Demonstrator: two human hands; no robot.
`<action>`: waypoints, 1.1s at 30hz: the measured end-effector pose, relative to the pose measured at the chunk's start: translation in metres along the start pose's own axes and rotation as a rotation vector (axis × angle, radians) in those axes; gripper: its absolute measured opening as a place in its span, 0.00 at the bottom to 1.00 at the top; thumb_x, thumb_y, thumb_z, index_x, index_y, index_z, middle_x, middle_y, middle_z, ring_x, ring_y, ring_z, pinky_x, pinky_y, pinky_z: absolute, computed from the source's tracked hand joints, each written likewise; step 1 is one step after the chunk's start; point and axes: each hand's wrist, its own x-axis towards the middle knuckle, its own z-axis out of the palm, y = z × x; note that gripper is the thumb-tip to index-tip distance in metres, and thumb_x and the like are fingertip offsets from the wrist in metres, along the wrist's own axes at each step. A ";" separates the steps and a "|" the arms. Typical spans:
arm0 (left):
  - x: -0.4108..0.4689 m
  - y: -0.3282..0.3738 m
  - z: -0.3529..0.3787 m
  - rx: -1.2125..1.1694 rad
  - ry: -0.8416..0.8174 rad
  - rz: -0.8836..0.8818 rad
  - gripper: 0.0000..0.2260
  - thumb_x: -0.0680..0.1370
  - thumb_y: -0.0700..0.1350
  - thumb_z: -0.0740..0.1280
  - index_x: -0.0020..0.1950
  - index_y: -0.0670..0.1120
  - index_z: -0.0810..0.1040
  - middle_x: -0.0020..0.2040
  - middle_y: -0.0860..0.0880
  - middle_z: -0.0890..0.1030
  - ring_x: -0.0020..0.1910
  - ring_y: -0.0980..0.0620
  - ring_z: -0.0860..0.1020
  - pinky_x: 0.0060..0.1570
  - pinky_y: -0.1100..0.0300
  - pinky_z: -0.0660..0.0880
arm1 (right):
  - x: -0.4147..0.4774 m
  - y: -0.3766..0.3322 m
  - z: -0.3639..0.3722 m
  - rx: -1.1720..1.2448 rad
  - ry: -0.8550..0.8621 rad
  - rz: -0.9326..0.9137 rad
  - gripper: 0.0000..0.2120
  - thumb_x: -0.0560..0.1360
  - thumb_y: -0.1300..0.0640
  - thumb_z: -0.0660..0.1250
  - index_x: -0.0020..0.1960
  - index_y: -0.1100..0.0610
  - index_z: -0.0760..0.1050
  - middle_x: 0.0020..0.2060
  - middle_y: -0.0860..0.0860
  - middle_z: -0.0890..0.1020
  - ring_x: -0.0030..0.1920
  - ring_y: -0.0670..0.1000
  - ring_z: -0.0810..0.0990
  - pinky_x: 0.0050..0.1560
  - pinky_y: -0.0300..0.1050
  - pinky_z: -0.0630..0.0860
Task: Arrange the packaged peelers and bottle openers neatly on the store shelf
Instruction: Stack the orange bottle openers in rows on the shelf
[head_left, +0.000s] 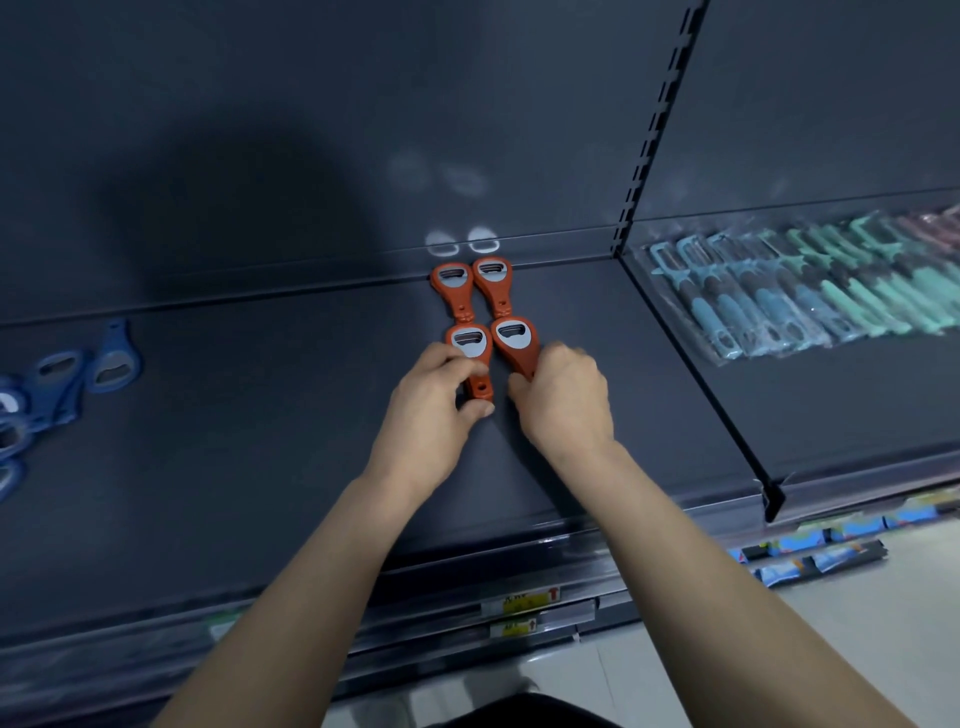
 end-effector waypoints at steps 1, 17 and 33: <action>0.000 0.000 0.000 -0.003 0.002 0.002 0.14 0.68 0.36 0.75 0.53 0.41 0.81 0.52 0.49 0.76 0.48 0.49 0.77 0.55 0.54 0.74 | -0.001 0.000 0.000 0.011 -0.007 -0.008 0.13 0.76 0.56 0.64 0.54 0.65 0.72 0.54 0.61 0.75 0.55 0.61 0.74 0.43 0.45 0.65; 0.001 -0.001 0.000 -0.024 0.019 -0.049 0.14 0.70 0.39 0.74 0.54 0.44 0.79 0.52 0.55 0.73 0.51 0.54 0.75 0.58 0.59 0.72 | -0.001 0.020 -0.003 0.099 -0.041 -0.135 0.10 0.74 0.67 0.62 0.55 0.62 0.73 0.50 0.58 0.78 0.50 0.59 0.77 0.50 0.52 0.77; -0.003 0.000 -0.007 -0.147 -0.022 -0.143 0.22 0.68 0.41 0.75 0.61 0.48 0.76 0.56 0.55 0.72 0.53 0.58 0.74 0.54 0.72 0.69 | -0.004 0.024 -0.015 0.191 -0.076 -0.119 0.17 0.72 0.70 0.55 0.59 0.64 0.73 0.52 0.59 0.79 0.53 0.60 0.77 0.55 0.50 0.75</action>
